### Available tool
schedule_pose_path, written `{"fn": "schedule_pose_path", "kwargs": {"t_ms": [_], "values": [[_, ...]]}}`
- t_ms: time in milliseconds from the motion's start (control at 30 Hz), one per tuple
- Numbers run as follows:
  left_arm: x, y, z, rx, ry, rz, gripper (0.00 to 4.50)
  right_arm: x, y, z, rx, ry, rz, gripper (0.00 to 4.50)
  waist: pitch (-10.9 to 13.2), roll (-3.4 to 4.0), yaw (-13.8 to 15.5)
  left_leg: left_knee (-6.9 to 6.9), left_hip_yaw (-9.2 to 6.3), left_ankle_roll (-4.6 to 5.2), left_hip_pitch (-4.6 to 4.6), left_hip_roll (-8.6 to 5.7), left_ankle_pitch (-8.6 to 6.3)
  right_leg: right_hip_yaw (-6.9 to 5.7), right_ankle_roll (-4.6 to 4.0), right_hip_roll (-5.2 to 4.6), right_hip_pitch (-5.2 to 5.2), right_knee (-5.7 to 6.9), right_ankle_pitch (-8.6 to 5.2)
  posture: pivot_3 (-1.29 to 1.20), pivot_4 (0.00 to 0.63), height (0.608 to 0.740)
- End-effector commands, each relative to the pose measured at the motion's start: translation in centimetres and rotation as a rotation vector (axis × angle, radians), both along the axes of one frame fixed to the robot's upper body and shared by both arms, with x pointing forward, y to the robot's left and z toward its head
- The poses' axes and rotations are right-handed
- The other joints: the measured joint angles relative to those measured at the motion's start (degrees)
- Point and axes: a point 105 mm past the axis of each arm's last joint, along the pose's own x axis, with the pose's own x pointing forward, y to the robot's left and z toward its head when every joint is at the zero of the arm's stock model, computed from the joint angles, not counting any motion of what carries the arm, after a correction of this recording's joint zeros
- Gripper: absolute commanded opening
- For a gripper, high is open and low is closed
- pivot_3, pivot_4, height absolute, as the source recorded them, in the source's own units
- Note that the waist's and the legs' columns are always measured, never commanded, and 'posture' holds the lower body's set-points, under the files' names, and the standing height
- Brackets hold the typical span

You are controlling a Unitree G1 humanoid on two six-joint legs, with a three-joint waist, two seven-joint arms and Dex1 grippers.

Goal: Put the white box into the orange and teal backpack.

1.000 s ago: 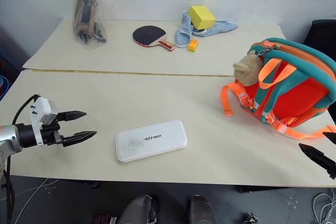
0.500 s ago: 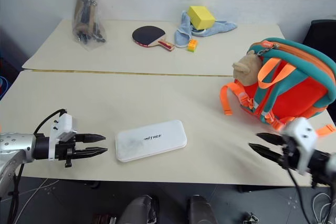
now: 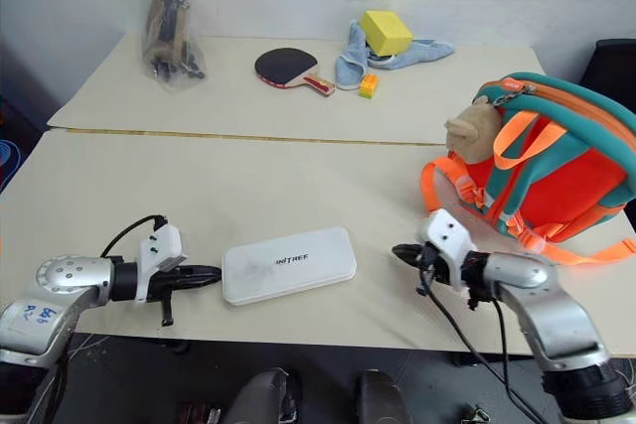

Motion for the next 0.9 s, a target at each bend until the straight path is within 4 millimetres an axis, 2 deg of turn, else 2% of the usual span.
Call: {"fn": "schedule_pose_path", "kwargs": {"t_ms": [33,200,333,467,567,700,767,900], "values": [[0.9,-1.4,0.9,-0.019,-0.035,-0.032,0.04,0.5,0.2,0.4,-0.014,-0.041,-0.002,0.0,0.0,0.0,0.0,0.0,0.0,0.0,-0.01,0.0,0.0,-0.01,0.0,0.0,0.0,0.0,0.0,0.0,0.15,0.74],[2.4,-3.2,2.0,-0.037,-0.07,-0.086,0.04,0.2,-0.1,0.0,-0.016,-0.031,-0.005,0.0,0.0,0.0,0.0,0.05,0.0,-0.01,-0.09,-0.01,0.0,-0.06,0.01,0.0,-0.04,0.01,0.0,0.0,0.15,0.74],[3.5,-2.5,1.5,-0.007,-0.078,-0.063,0.04,-0.1,-0.1,-0.2,-0.012,-0.027,-0.008,0.0,0.0,0.0,-0.3,0.05,0.03,-0.01,-0.04,-0.01,0.01,-0.03,0.01,0.03,-0.03,0.05,0.01,0.0,0.15,0.74],[4.6,-1.4,1.2,-0.094,0.001,0.053,0.04,0.0,-0.1,-0.3,-0.011,-0.033,-0.02,0.0,0.0,-0.01,-0.1,0.06,0.0,-0.03,-0.03,0.01,0.02,-0.04,0.02,0.06,-0.04,0.08,0.01,0.0,0.15,0.74],[3.7,-1.0,1.1,-0.19,0.189,0.081,0.65,0.0,-0.1,-0.4,-0.021,-0.039,-0.022,0.0,0.0,-0.03,-0.1,0.11,-0.02,-0.03,-0.03,0.01,0.02,-0.05,0.02,0.06,-0.02,0.12,0.0,0.0,0.15,0.74],[1.5,-0.7,1.2,-0.25,0.428,0.066,1.88,0.1,0.0,-0.5,-0.034,-0.05,-0.013,0.0,0.0,-0.04,-0.5,0.04,-0.01,-0.08,0.01,0.01,0.04,-0.02,0.02,0.06,-0.04,0.15,0.0,0.0,0.15,0.74],[0.6,-1.4,1.3,-0.299,0.553,0.077,2.44,0.3,0.1,-0.5,-0.037,-0.06,-0.014,0.0,0.0,-0.05,-0.4,0.03,-0.02,-0.09,0.03,0.01,0.04,-0.03,0.01,0.06,-0.03,0.15,0.0,0.0,0.15,0.74],[1.0,-2.3,1.5,-0.386,0.669,0.164,3.7,0.5,0.6,-0.5,-0.029,-0.068,-0.015,0.0,0.0,-0.06,0.0,0.11,-0.04,-0.08,0.04,0.01,0.04,-0.02,0.02,0.06,0.04,0.15,0.0,0.0,0.15,0.74]]}}
